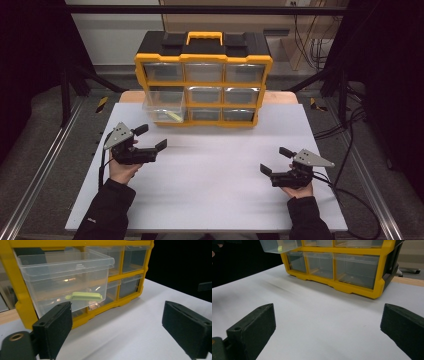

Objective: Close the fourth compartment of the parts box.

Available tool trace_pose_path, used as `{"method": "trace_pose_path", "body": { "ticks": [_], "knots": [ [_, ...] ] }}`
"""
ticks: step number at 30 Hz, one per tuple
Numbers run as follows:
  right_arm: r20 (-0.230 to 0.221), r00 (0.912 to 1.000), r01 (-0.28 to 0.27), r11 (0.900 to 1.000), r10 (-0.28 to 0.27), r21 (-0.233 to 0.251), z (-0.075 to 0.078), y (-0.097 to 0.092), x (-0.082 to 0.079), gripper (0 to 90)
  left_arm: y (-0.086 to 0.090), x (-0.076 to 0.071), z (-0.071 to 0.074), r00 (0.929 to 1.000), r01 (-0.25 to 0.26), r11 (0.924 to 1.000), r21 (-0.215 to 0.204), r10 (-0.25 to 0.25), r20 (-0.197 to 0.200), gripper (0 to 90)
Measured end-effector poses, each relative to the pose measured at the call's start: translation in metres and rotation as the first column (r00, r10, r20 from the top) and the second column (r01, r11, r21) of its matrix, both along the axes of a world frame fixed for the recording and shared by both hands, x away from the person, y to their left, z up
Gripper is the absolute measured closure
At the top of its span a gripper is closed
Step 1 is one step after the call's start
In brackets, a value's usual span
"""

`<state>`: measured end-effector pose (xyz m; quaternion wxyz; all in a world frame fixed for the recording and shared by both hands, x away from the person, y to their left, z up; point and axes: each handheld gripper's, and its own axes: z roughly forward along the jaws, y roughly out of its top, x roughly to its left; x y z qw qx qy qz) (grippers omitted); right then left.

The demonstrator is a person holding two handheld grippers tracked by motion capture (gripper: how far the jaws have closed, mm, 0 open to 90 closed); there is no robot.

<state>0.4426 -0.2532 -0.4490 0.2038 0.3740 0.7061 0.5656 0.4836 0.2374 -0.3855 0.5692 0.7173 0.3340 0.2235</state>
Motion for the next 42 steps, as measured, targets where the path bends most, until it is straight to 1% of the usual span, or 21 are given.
{"method": "trace_pose_path", "body": {
  "ticks": [1, 3, 4, 5, 9, 11, 14, 15, 17, 21, 32, 36, 39, 42],
  "knots": [
    [0.000, 1.0000, 0.004, 1.0000, -0.004, 0.001, -0.001, -0.002, 0.000, 0.6, -0.002, 0.002, 0.000, 1.0000, 0.000, 1.0000, 0.007, 0.000, 0.000, 12.4],
    [0.001, 1.0000, 0.005, 1.0000, -0.005, 0.005, -0.001, -0.002, 0.000, 0.6, -0.002, 0.003, 0.000, 1.0000, 0.002, 1.0000, 0.006, -0.002, -0.003, 14.6],
    [-0.002, 1.0000, 0.006, 0.9999, -0.006, 0.008, -0.001, -0.003, 0.000, 0.6, -0.003, 0.004, 0.000, 1.0000, 0.003, 0.9999, 0.010, -0.003, -0.003, 14.6],
    [-0.002, 1.0000, 0.009, 0.9999, -0.009, 0.006, -0.001, -0.003, 0.000, 0.6, -0.004, 0.005, 0.000, 1.0000, 0.002, 0.9999, 0.014, -0.002, -0.006, 17.5],
    [-0.002, 0.9999, 0.010, 0.9999, -0.010, 0.002, -0.001, -0.003, 0.000, 0.6, -0.005, 0.007, 0.001, 0.9999, -0.009, 0.9997, 0.025, 0.009, -0.006, 24.5],
    [0.001, 1.0000, 0.009, 1.0000, -0.009, 0.000, -0.001, -0.004, 0.000, 0.6, -0.006, 0.008, 0.001, 1.0000, -0.006, 0.9997, 0.024, 0.006, -0.005, 28.3],
    [0.001, 0.9999, 0.012, 0.9999, -0.012, 0.001, -0.001, -0.004, 0.000, 0.6, -0.007, 0.008, 0.001, 0.9999, -0.016, 0.9992, 0.036, 0.016, 0.003, 37.2],
    [0.002, 0.9999, 0.011, 0.9999, -0.011, 0.003, -0.002, -0.004, 0.000, 0.6, -0.007, 0.009, 0.001, 0.9998, -0.021, 0.9985, 0.049, 0.021, 0.005, 40.4],
    [0.001, 0.9999, 0.010, 0.9999, -0.010, 0.003, -0.002, -0.004, 0.001, 0.6, -0.008, 0.010, 0.001, 0.9997, -0.025, 0.9985, 0.050, 0.024, 0.003, 44.7],
    [-0.001, 0.9999, 0.013, 0.9999, -0.013, 0.003, -0.002, -0.004, 0.000, 0.6, -0.008, 0.012, 0.000, 0.9997, -0.025, 0.9979, 0.060, 0.026, -0.005, 51.3],
    [0.000, 0.9999, 0.012, 0.9999, -0.012, 0.000, -0.002, -0.004, 0.001, 0.6, -0.010, 0.019, 0.000, 0.9990, -0.045, 0.9954, 0.085, 0.045, 0.002, 71.2],
    [-0.001, 0.9999, 0.012, 0.9999, -0.012, 0.000, -0.002, -0.004, 0.001, 0.6, -0.012, 0.021, 0.000, 0.9990, -0.044, 0.9951, 0.089, 0.044, 0.001, 79.8],
    [0.001, 0.9999, 0.012, 0.9999, -0.012, 0.001, -0.002, -0.004, 0.000, 0.6, -0.014, 0.025, 0.000, 0.9986, -0.053, 0.9939, 0.097, 0.053, -0.001, 85.9],
    [0.001, 0.9999, 0.012, 0.9999, -0.012, 0.001, -0.002, -0.004, 0.000, 0.6, -0.014, 0.027, 0.000, 0.9983, -0.057, 0.9936, 0.097, 0.057, -0.005, 88.8]
  ]
}}
